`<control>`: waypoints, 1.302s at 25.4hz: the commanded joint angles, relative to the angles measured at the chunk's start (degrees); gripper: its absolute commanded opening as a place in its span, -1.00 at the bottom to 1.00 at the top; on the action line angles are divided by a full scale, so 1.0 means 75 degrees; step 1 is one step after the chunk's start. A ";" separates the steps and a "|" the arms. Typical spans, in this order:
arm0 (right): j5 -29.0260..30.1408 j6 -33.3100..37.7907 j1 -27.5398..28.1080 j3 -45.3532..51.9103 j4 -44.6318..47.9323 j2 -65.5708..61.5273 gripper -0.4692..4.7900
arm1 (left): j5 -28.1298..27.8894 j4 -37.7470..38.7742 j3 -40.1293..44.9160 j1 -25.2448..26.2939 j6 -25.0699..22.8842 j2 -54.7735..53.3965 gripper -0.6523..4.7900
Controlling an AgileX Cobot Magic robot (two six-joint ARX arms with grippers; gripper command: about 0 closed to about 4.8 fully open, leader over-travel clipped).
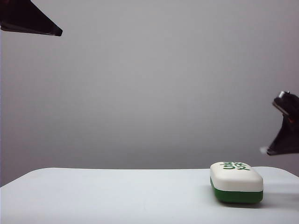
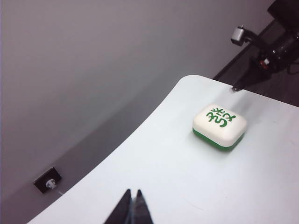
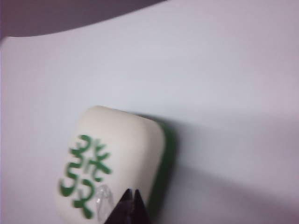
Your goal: Move the foam mahjong from the right side of the table to the left side of the table.
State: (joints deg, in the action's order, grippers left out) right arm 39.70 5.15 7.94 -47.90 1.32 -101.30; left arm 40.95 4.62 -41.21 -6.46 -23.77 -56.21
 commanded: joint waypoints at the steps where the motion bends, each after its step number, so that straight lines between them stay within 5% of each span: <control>1: -0.0562 -0.0778 0.0003 -0.0192 -0.0720 -0.0114 -0.84 | -0.0015 -0.0157 -0.0029 -0.0003 -0.0029 0.0009 -0.78; 10: -0.0382 -0.1373 -0.0061 -0.0347 -0.1177 -0.0580 -0.84 | 0.1985 0.0297 -0.0044 0.0000 -0.0195 -0.0498 -0.78; 16: -0.0137 -0.1259 -0.0361 -0.0755 -0.1402 -0.1139 -0.84 | 0.2069 0.0344 -0.0055 -0.0017 -0.0140 -0.0554 -0.78; 28: -0.0484 -0.1020 -0.1215 -0.1472 -0.1402 -0.1717 -0.84 | -0.1250 0.2652 -0.0656 -0.0041 0.0178 -0.0548 -0.78; 33: -0.0542 -0.0851 -0.1504 -0.1507 -0.1346 -0.1807 -0.84 | -0.1373 0.2920 -0.0982 -0.0041 -0.0006 -0.0548 -0.78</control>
State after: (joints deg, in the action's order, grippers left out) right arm 35.66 -1.61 -2.61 -58.92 -9.34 -114.85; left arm 30.59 27.03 -47.97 -6.81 -23.55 -60.47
